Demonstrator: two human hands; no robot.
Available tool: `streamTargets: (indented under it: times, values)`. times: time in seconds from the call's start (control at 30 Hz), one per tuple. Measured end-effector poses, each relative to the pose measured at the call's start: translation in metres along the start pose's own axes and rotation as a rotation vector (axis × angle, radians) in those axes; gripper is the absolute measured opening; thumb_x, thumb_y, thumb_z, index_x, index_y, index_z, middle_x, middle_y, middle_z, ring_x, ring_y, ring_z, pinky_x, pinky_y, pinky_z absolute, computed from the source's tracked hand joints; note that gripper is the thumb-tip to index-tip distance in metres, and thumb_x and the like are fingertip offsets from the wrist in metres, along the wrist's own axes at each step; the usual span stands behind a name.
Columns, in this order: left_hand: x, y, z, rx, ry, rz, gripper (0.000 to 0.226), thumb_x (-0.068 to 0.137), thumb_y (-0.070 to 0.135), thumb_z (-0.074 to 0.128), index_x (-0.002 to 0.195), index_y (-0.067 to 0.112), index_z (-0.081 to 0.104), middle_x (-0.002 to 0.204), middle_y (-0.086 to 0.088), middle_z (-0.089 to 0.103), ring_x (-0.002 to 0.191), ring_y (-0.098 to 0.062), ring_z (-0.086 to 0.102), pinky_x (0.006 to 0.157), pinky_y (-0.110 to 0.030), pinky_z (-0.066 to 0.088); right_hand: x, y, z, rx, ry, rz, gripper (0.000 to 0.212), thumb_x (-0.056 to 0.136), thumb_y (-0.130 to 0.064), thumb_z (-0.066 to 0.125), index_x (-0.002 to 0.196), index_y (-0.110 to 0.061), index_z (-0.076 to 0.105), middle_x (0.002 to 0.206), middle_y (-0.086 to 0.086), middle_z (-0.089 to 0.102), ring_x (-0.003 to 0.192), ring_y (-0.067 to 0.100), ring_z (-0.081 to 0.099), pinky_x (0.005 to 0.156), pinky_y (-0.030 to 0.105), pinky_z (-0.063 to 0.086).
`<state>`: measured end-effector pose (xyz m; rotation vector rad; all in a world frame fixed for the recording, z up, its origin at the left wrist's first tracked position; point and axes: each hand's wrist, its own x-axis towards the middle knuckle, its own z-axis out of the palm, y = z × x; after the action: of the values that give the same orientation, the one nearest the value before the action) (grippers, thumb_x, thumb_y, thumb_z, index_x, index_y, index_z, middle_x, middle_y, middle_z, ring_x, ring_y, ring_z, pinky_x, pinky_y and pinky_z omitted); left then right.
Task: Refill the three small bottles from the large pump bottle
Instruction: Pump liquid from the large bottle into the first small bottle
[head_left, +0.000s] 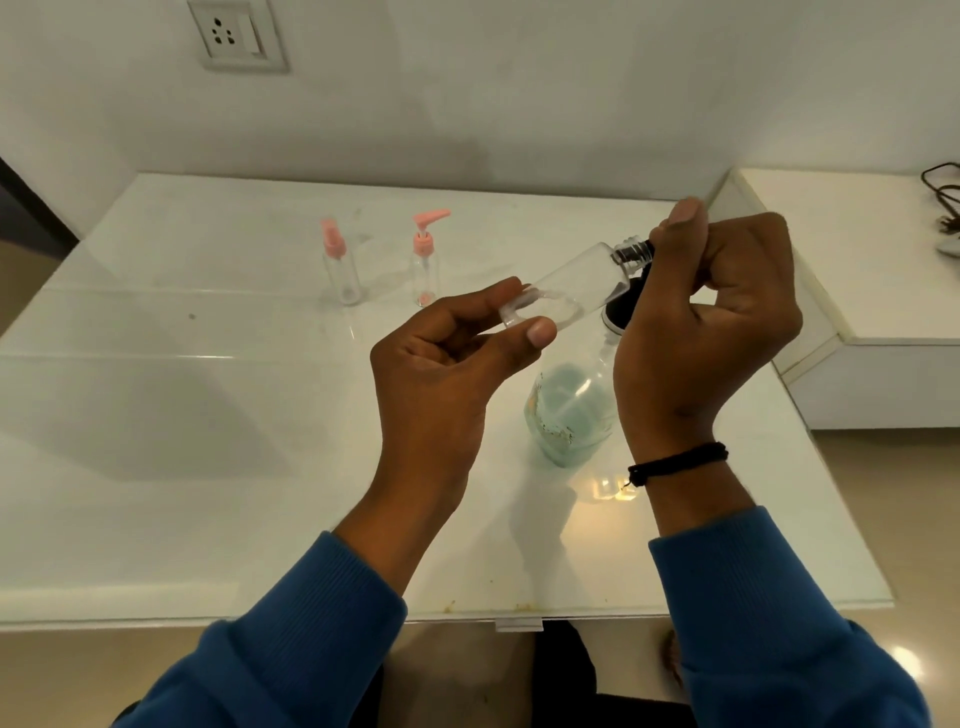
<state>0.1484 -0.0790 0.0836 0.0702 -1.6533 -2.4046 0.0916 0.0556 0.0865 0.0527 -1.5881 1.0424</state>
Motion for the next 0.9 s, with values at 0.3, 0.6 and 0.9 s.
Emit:
streamTargets:
  times: [0.3, 0.6, 0.9]
  values:
    - [-0.0005, 0.0001, 0.0005, -0.029, -0.011, -0.02, 0.037, 0.067, 0.021, 0.08, 0.103, 0.016, 0.075, 0.105, -0.002, 0.079, 0.1, -0.025, 0.075, 0.08, -0.03, 0.061, -0.0034, 0.0036, 0.0002, -0.05, 0.016, -0.007, 0.037, 0.099, -0.005, 0.063, 0.063, 0.001, 0.06, 0.063, 0.012, 0.054, 0.064, 0.014, 0.044, 0.06, 0.032, 0.04]
    - [-0.0008, 0.0005, 0.0012, -0.013, -0.006, -0.012, 0.037, 0.068, 0.021, 0.08, 0.105, 0.016, 0.075, 0.106, -0.003, 0.078, 0.1, -0.025, 0.075, 0.082, -0.032, 0.061, -0.0037, 0.0016, 0.0015, -0.08, 0.014, -0.018, 0.036, 0.099, -0.006, 0.062, 0.063, 0.0, 0.059, 0.065, 0.006, 0.051, 0.063, 0.031, 0.048, 0.059, 0.045, 0.042]
    - [-0.0005, 0.0019, 0.0016, -0.004, -0.003, 0.002, 0.038, 0.067, 0.021, 0.08, 0.104, 0.016, 0.075, 0.104, -0.001, 0.079, 0.098, -0.023, 0.076, 0.08, -0.029, 0.061, -0.0009, -0.0005, 0.001, -0.078, 0.016, -0.027, 0.037, 0.099, -0.007, 0.062, 0.063, 0.001, 0.061, 0.063, 0.009, 0.053, 0.063, 0.027, 0.047, 0.061, 0.047, 0.044]
